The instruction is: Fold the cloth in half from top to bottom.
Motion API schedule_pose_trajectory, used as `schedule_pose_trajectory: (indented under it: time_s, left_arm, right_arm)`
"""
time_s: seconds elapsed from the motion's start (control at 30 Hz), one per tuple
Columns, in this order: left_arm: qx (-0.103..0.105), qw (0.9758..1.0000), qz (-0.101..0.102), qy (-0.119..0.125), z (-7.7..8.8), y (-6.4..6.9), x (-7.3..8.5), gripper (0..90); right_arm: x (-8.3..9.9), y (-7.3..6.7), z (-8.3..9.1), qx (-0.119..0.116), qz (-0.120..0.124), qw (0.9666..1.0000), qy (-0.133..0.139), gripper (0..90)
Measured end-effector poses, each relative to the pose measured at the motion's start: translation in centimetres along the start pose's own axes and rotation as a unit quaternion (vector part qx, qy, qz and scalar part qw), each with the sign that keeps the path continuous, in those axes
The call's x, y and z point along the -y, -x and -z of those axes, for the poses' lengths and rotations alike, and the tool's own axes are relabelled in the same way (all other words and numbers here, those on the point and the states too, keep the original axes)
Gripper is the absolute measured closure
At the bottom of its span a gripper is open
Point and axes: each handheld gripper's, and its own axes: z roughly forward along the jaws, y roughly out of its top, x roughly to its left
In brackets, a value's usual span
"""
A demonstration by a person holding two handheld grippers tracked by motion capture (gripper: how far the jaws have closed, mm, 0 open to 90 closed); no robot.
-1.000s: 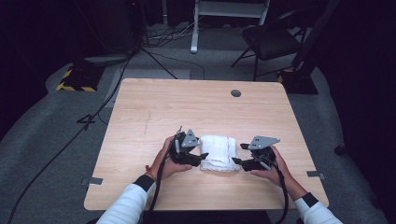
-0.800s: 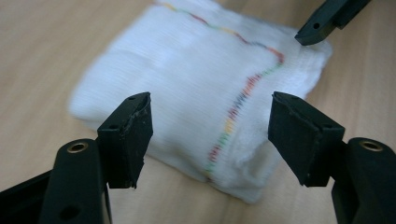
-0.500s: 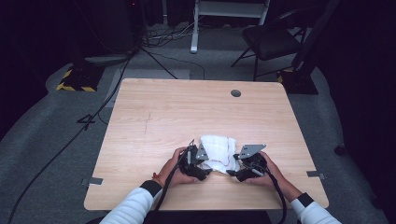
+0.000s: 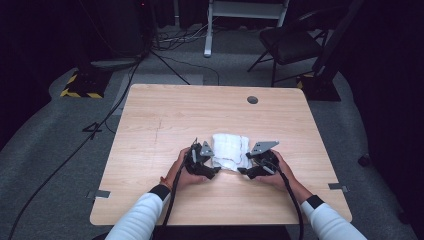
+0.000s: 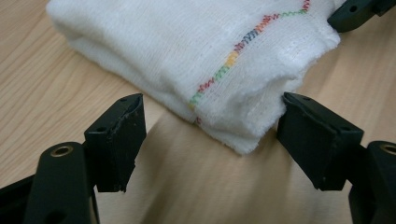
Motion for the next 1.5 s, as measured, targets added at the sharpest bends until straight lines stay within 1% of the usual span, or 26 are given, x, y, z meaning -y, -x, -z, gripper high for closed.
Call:
schedule_pose_trajectory:
  time_s: [0.1,0.13,0.2,0.23,0.33,0.43,0.53,0.57,0.6,0.67,0.7,0.77,0.83,0.97,1.1,1.17,1.23,1.3,1.33,1.43,1.5]
  left_arm:
    - [-0.011,0.9999,0.011,0.000,-0.1,-1.3,-0.1,23.4]
    - [-0.013,0.9998,0.011,0.001,-0.1,-1.5,-0.1,23.3]
    - [-0.018,0.9997,0.014,0.003,-0.1,-1.9,-0.1,23.1]
    - [-0.016,0.9997,0.017,0.001,-0.1,-2.0,-0.1,23.1]
    - [-0.023,0.9994,0.026,-0.001,-0.1,-2.5,-0.2,22.3]
    - [-0.026,0.9993,0.027,-0.001,0.0,-2.6,0.0,22.0]
    - [-0.027,0.9993,0.026,-0.008,0.1,-2.7,-0.1,21.9]
    - [-0.030,0.9992,0.025,-0.011,0.2,-2.7,-0.2,21.8]
    - [-0.033,0.9991,0.026,-0.010,0.3,-2.6,-0.2,21.5]
    - [-0.030,0.9991,0.028,-0.006,0.5,-2.5,-0.3,21.5]
    - [-0.032,0.9991,0.026,-0.008,0.7,-2.4,-0.4,21.6]
    - [-0.032,0.9992,0.024,-0.002,1.2,-2.2,-0.5,20.7]
    - [-0.036,0.9992,0.016,0.001,1.7,-2.0,-0.7,20.5]
    - [-0.036,0.9992,0.012,0.008,2.5,-1.8,-1.0,20.6]
    - [-0.044,0.9990,0.002,0.001,3.4,-1.4,-1.0,20.5]
    - [-0.049,0.9988,-0.003,0.005,4.0,-1.2,-1.0,20.5]
    - [-0.055,0.9985,-0.006,0.006,4.5,-1.0,-0.9,20.6]
    - [-0.055,0.9984,-0.011,0.004,4.9,-0.8,-0.8,20.6]
    - [-0.061,0.9980,-0.015,0.000,5.0,-0.7,-0.7,20.5]
    - [-0.068,0.9973,-0.026,-0.008,5.6,-0.3,-0.5,20.5]
    - [-0.071,0.9970,-0.029,-0.010,6.0,-0.1,-0.3,20.5]
  right_arm:
    - [-0.7,0.6,-0.7,0.007,-0.006,1.0000,0.001,29.6]
    - [-0.9,0.8,-0.9,0.008,-0.009,0.9999,0.003,29.7]
    - [-1.3,1.1,-1.3,0.006,-0.013,0.9999,0.004,29.7]
    - [-1.4,1.2,-1.5,0.007,-0.013,0.9999,0.004,29.6]
    - [-1.8,1.6,-1.9,0.010,-0.012,0.9999,0.005,29.6]
    - [-1.9,1.6,-1.9,0.010,-0.012,0.9999,0.002,30.0]
    - [-2.0,1.5,-1.8,0.013,-0.010,0.9999,-0.001,30.2]
    - [-2.0,1.5,-1.8,0.013,-0.010,0.9999,-0.003,30.2]
    - [-2.1,1.5,-1.8,0.013,-0.008,0.9999,-0.004,30.3]
    - [-2.2,1.5,-1.6,0.016,-0.003,0.9998,-0.008,30.9]
    - [-2.3,1.5,-1.5,0.019,-0.001,0.9998,-0.006,32.0]
    - [-2.4,1.5,-1.0,0.020,-0.005,0.9998,0.003,33.5]
    - [-2.5,1.5,-0.6,0.024,-0.001,0.9997,0.007,33.5]
    - [-2.6,1.4,-0.3,0.026,0.004,0.9996,0.000,33.2]
    - [-2.9,1.3,0.4,0.034,0.014,0.9993,0.000,33.1]
    - [-2.9,1.1,0.7,0.037,0.021,0.9991,-0.004,32.4]
    - [-3.0,1.0,1.0,0.038,0.023,0.9990,-0.006,32.4]
    - [-3.0,0.8,1.4,0.039,0.024,0.9989,-0.005,32.4]
    - [-3.0,0.7,1.6,0.039,0.023,0.9989,-0.005,32.3]
    - [-3.0,0.5,2.1,0.043,0.027,0.9986,-0.009,32.0]
    - [-2.9,0.4,2.4,0.045,0.029,0.9985,-0.009,32.0]
